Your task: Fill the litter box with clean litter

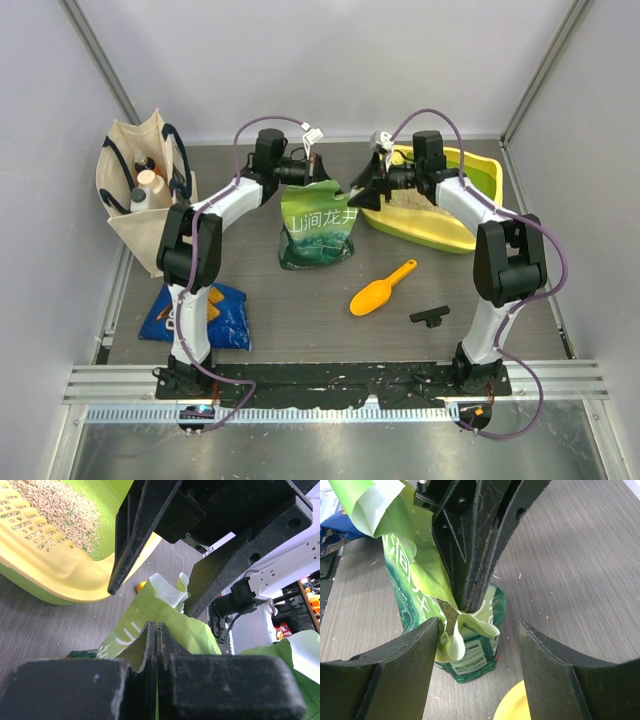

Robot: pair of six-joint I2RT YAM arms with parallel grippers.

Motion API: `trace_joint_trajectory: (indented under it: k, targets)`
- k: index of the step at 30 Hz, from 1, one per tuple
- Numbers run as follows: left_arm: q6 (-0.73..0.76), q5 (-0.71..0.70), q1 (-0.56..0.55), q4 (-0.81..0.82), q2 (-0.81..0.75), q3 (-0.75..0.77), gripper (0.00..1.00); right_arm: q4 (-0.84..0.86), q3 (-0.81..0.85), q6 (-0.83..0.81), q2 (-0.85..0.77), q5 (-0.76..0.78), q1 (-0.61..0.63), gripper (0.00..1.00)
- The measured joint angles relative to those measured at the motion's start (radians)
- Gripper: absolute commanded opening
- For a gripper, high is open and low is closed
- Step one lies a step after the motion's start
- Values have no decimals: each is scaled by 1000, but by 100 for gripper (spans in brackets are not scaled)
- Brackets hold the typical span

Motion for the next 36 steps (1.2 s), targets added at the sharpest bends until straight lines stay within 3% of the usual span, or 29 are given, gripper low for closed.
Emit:
trace_joint_trajectory:
  k: [8,13,17,31,36]
  targets:
    - [-18,3,2,3,0,0,0,5,0,21,13,-47,20,41]
    - [-36,2,8,14,0,-3,0,14,0,52,22,-61,23,40]
    - [-56,2,17,28,0,-6,0,61,-5,109,22,-67,25,45]
    - [-80,-1,50,54,0,-7,0,909,-200,878,90,-71,34,45]
    - [-76,-1,58,43,0,-7,0,1062,-215,1013,113,-68,35,45]
